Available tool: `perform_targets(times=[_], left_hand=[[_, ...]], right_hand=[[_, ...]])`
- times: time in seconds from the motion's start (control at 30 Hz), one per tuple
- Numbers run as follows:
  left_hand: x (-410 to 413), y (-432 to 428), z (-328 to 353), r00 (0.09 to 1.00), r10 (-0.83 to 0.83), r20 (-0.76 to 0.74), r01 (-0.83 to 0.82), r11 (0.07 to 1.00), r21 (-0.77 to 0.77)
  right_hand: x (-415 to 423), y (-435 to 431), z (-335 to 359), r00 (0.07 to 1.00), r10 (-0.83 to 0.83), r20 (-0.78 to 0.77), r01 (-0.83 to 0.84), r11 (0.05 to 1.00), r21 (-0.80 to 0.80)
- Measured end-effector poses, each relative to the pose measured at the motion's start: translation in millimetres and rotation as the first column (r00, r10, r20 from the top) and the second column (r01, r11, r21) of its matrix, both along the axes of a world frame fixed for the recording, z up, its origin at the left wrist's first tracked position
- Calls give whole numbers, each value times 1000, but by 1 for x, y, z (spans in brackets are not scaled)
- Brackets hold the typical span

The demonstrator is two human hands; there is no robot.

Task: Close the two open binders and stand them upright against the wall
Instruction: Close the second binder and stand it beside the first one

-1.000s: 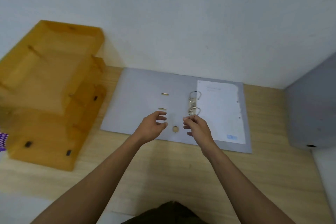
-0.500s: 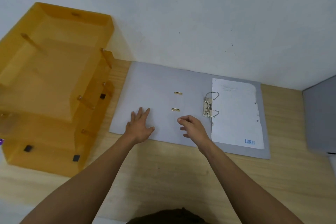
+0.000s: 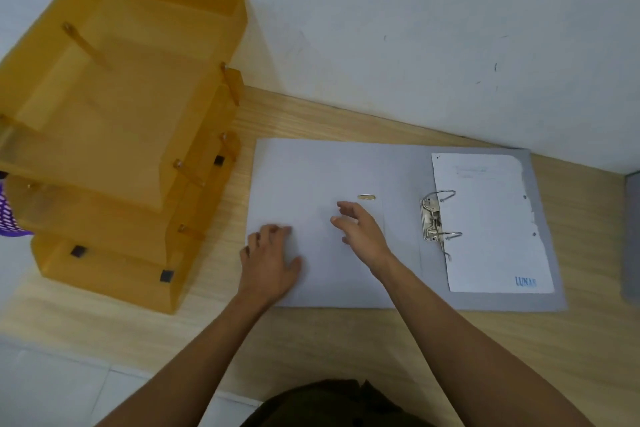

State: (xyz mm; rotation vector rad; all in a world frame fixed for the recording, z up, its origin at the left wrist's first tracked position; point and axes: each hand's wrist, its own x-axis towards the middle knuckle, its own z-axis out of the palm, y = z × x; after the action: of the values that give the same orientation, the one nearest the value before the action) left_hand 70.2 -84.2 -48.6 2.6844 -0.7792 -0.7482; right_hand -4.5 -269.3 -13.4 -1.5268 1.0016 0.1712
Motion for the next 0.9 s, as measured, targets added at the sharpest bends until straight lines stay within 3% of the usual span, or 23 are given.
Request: perform_targets(times=[0.1,0.2,0.3,0.4,0.5,0.6,0.8,0.9], left_hand=[[23,-18,3,939,330,-99,-337,939,-70],[44,-36,6,783,591,-196,-615,783,-95],[54,-41,4,698,692,-186,-711,701,-63],[59,-41,2,679,699,-224,-726,685,-63],[64,-36,11,636,592,-494,-748,630,-207],[68,-28,31,634,442,-635,-722,632,-281],[68,-29,79,824,295,-484,-529,706,-470],[77,-26,106,865,224,-449,-451,741,-498]], right_hand=[[-8,3,0,999,29,-25,-28,999,28],[-15,0,-1,997,68,-37,-68,998,14],[-17,-5,0,995,86,-59,-85,996,14],[-16,-12,3,993,95,-67,-95,995,5],[-13,-14,9,993,110,-44,-113,992,-61],[-6,-11,16,996,88,11,-87,992,-90],[11,0,37,985,139,105,-132,989,-68],[16,3,48,977,163,139,-157,986,-51]])
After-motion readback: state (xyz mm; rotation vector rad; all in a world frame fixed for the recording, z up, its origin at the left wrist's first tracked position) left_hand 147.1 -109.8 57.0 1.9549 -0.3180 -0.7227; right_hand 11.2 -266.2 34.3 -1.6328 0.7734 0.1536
